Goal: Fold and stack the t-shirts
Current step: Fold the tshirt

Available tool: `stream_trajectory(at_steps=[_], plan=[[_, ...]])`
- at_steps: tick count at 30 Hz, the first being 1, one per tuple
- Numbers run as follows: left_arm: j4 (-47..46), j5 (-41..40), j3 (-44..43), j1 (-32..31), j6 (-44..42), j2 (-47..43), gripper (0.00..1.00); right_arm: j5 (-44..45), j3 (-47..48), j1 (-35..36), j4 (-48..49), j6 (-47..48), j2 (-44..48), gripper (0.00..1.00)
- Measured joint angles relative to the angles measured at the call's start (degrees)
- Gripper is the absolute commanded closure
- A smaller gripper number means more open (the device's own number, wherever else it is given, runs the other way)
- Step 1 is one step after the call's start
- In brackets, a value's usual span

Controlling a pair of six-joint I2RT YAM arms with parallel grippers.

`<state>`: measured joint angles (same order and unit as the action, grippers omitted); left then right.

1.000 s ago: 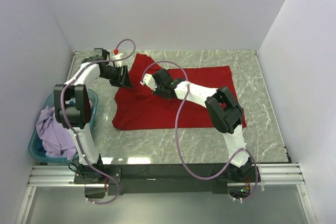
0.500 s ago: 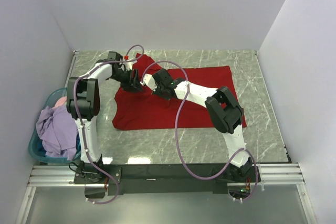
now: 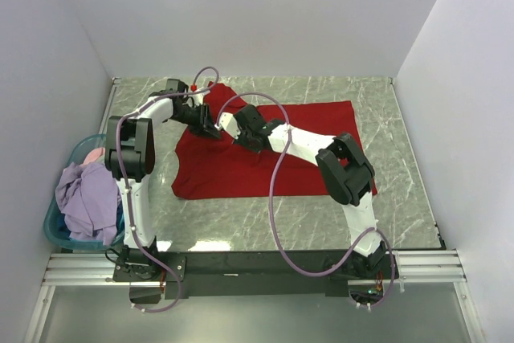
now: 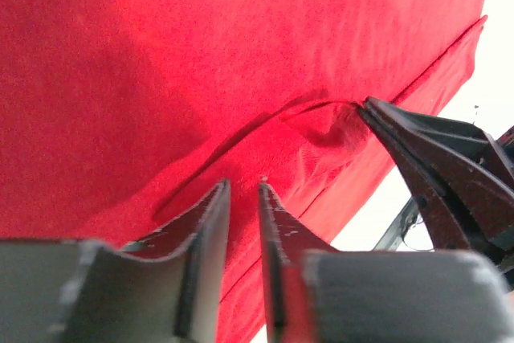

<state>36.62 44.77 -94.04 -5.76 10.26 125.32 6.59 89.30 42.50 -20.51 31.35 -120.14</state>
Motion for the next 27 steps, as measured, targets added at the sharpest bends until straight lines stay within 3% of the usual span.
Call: stream_trajectory(at_steps=[4, 6, 9, 13, 17, 27], plan=[[-2.6, 0.5, 0.0, 0.1, 0.2, 0.0, 0.91, 0.0, -1.1, 0.0, 0.2, 0.0, 0.9, 1.00], [-3.3, 0.4, 0.0, 0.2, 0.2, 0.0, 0.91, 0.1, -1.6, 0.0, 0.4, 0.0, 1.2, 1.00], [-3.3, -0.9, 0.0, 0.4, -0.1, 0.0, 0.71, 0.0, -1.8, 0.0, 0.5, 0.0, 1.4, 1.00], [-1.7, -3.0, -0.1, 0.6, -0.5, 0.0, 0.54, -0.5, -3.0, 0.0, 0.7, -0.1, 2.5, 1.00], [-0.5, -4.4, 0.1, 0.6, -1.2, 0.0, 0.49, -1.9, -3.5, 0.1, 0.8, -0.3, 4.1, 1.00], [1.4, -3.1, 0.5, 0.0, -1.4, 0.0, 0.49, -6.2, -6.3, 1.3, 1.1, -0.4, 7.9, 1.00]])
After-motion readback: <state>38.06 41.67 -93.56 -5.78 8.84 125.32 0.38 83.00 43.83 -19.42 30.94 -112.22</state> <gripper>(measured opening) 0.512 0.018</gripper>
